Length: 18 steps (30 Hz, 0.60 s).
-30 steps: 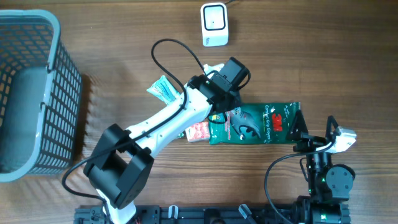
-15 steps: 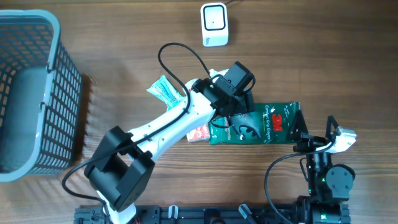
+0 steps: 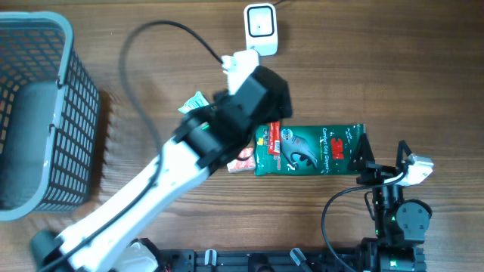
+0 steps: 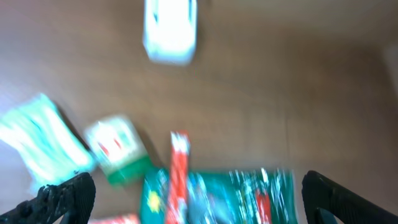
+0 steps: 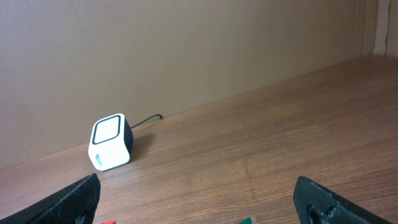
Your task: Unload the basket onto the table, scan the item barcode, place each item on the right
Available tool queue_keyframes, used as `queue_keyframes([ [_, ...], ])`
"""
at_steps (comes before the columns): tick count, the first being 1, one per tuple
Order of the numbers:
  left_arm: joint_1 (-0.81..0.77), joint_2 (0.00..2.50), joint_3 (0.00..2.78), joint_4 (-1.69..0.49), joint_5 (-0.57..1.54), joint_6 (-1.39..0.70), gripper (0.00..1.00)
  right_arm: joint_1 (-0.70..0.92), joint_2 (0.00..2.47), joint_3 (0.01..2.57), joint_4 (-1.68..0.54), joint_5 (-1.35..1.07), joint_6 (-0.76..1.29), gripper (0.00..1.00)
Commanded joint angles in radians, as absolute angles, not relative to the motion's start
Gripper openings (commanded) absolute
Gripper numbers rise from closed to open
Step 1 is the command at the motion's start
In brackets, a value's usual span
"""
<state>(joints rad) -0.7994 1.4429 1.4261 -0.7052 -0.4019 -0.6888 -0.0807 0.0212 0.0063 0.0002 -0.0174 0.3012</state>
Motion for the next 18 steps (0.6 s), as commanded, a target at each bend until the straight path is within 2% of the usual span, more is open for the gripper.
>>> queue_keyframes([
  [1, -0.798, 1.278, 1.427, -0.537, -0.807, -0.406, 1.0, -0.078, 0.016, 0.005, 0.006, -0.01, 0.29, 1.0],
  [6, -0.702, 1.163, 1.427, -0.184, -0.955, -0.052, 1.0, -0.078, 0.016, 0.005, 0.006, -0.01, 0.29, 1.0],
  [10, -0.557, 1.127, 1.428, 0.08, -0.992, 0.237, 1.0, -0.078, 0.016, 0.005, 0.006, -0.01, 0.29, 1.0],
  [15, -0.451, 1.121, 1.461, 0.16, -1.012, 0.573, 1.0, -0.078, 0.016, 0.005, 0.006, -0.01, 0.29, 1.0],
  [18, -0.328, 1.121, 1.474, 0.25, -1.033, 0.807, 1.0, -0.078, 0.016, 0.005, 0.006, -0.01, 0.29, 1.0],
])
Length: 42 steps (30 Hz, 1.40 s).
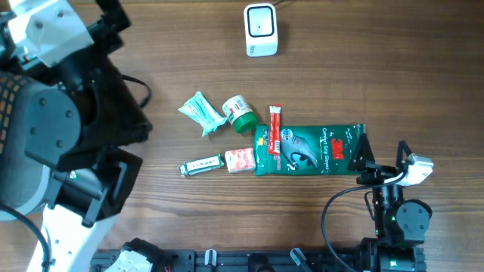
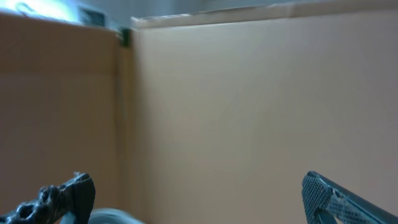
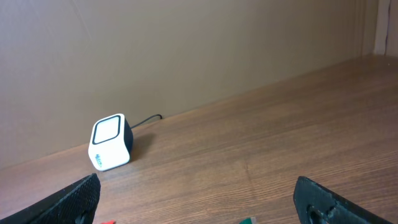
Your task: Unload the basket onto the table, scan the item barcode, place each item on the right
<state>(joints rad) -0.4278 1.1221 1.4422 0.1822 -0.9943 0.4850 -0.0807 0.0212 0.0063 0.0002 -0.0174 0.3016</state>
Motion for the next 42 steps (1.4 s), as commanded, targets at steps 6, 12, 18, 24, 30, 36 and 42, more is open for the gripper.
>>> queue_keyframes([
  [6, -0.097, 1.124, 1.474, 0.434, -0.932, 0.884, 1.0, -0.078, 0.016, 0.005, 0.006, -0.01, 0.29, 1.0],
  [12, -0.021, 1.074, 1.474, 0.176, -0.909, 0.8, 1.0, -0.078, 0.016, 0.005, 0.006, -0.01, 0.29, 0.99],
  [18, -0.007, 0.94, 1.474, -0.024, -0.875, 0.62, 1.0, -0.078, 0.016, 0.005, 0.006, -0.01, 0.29, 1.0],
  [24, 0.129, 0.715, 1.472, -0.395, -0.487, 0.318, 1.0, -0.078, 0.019, 0.005, 0.005, -0.01, 0.29, 1.0],
  [30, 0.25, 0.53, 1.443, -0.464, -0.282, 0.114, 1.0, -0.078, 0.02, 0.005, 0.006, -0.01, 0.29, 1.0],
  [36, 0.254, 0.303, 1.255, -0.379, -0.179, 0.034, 1.0, -0.078, 0.02, 0.005, 0.006, -0.01, 0.29, 1.0],
  [42, 0.277, 0.178, 1.061, -0.262, -0.172, -0.017, 1.0, -0.078, 0.02, 0.005, 0.006, -0.01, 0.29, 1.0],
])
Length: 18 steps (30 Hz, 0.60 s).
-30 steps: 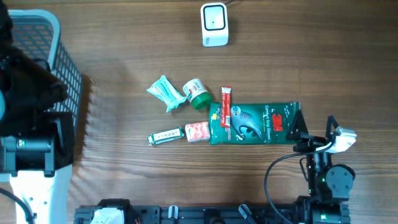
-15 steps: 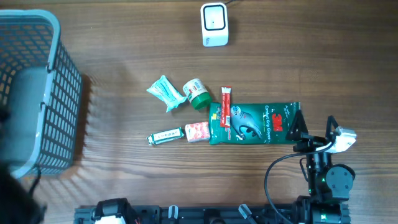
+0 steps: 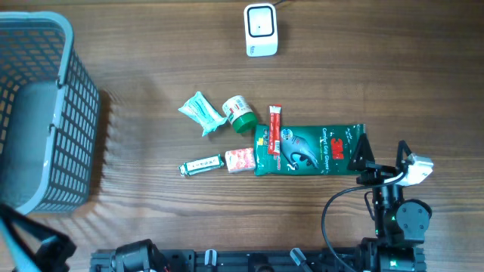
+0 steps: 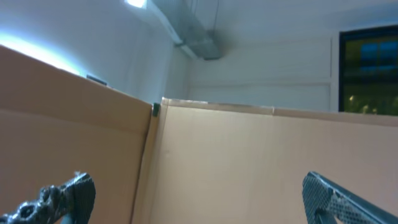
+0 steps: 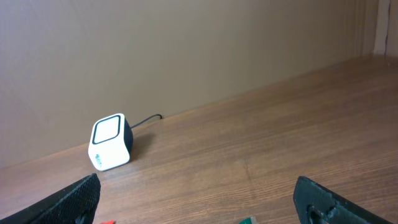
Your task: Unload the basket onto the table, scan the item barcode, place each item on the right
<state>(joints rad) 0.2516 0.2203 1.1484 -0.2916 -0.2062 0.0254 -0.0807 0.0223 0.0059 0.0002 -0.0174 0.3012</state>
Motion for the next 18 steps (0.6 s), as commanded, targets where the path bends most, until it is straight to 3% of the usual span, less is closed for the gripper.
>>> queue_keyframes([
  [1, 0.294, 0.161, 1.031, -0.247, -0.172, -0.017, 1.0, -0.078, 0.02, 0.005, 0.006, -0.01, 0.29, 1.0],
  [5, 0.373, 0.089, 0.941, -0.22, -0.164, -0.12, 1.0, -0.078, 0.02, 0.005, 0.006, -0.01, 0.29, 1.0],
  [14, 0.306, 0.006, 0.915, -0.266, -0.016, -0.128, 1.0, -0.078, 0.02, 0.005, 0.006, -0.01, 0.29, 1.0],
  [18, 0.305, 0.007, 0.915, -0.186, -0.001, -0.128, 1.0, -0.078, 0.02, 0.005, 0.006, -0.01, 0.29, 1.0],
])
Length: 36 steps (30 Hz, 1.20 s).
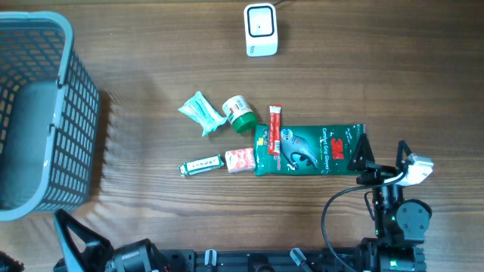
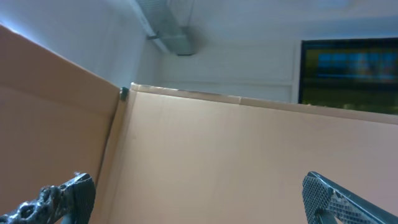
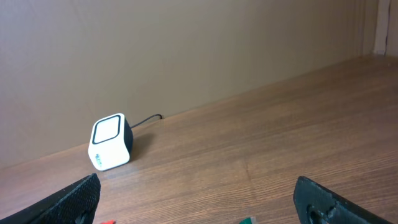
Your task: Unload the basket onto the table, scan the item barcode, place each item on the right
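The white barcode scanner (image 1: 260,29) stands at the table's far edge and also shows in the right wrist view (image 3: 111,142). The items lie mid-table: a green 3M glove pack (image 1: 310,149), a red stick (image 1: 274,130), a green-capped jar (image 1: 239,113), a teal packet (image 1: 201,112), a pink pack (image 1: 240,159) and a small stick pack (image 1: 201,164). My right gripper (image 3: 199,202) rests open and empty just right of the glove pack. My left gripper (image 2: 199,199) is open and empty, aimed up at a cardboard wall. Only a part of the left arm (image 1: 79,240) shows at the bottom edge.
A grey mesh basket (image 1: 64,113) fills the left side of the table. The scanner's cable (image 3: 148,119) runs off behind it. The right arm's base (image 1: 397,215) sits at the near right edge.
The left arm's visible part has shifted right along the bottom edge. Its wrist view has swung, and a dark window now shows above the cardboard. The right arm and the items are unchanged.
The left arm first reached over the items, its open gripper above them near the scanner. Then it stood high over the basket side with the items uncovered. Then it was low at the bottom left corner, and now it sits at the bottom edge. No item moved.
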Available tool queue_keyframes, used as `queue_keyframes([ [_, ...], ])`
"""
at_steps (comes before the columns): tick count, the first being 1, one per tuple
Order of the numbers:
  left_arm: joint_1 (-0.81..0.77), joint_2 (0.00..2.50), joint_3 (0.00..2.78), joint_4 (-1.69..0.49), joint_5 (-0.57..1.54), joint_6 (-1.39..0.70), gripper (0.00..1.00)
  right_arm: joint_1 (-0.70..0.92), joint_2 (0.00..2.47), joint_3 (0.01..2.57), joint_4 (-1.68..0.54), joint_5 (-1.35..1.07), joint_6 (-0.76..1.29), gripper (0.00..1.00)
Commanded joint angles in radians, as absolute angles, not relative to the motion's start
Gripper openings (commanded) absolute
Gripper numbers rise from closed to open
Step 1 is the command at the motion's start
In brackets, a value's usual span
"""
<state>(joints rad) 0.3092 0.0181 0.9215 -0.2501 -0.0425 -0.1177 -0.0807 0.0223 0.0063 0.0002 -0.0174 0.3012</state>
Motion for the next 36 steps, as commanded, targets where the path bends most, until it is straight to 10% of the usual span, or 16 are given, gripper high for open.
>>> queue_keyframes([
  [1, 0.305, 0.009, 0.915, -0.144, -0.001, -0.128, 1.0, -0.078, 0.02, 0.005, 0.006, -0.01, 0.29, 1.0],
  [15, 0.304, 0.022, 0.915, 0.126, 0.0, -0.17, 1.0, -0.078, 0.02, 0.005, 0.006, 0.001, 0.238, 1.0],
  [36, 0.303, 0.022, 0.827, -0.543, 0.087, -0.27, 1.0, -0.078, 0.495, 0.176, 0.167, -0.408, 0.347, 1.0],
])
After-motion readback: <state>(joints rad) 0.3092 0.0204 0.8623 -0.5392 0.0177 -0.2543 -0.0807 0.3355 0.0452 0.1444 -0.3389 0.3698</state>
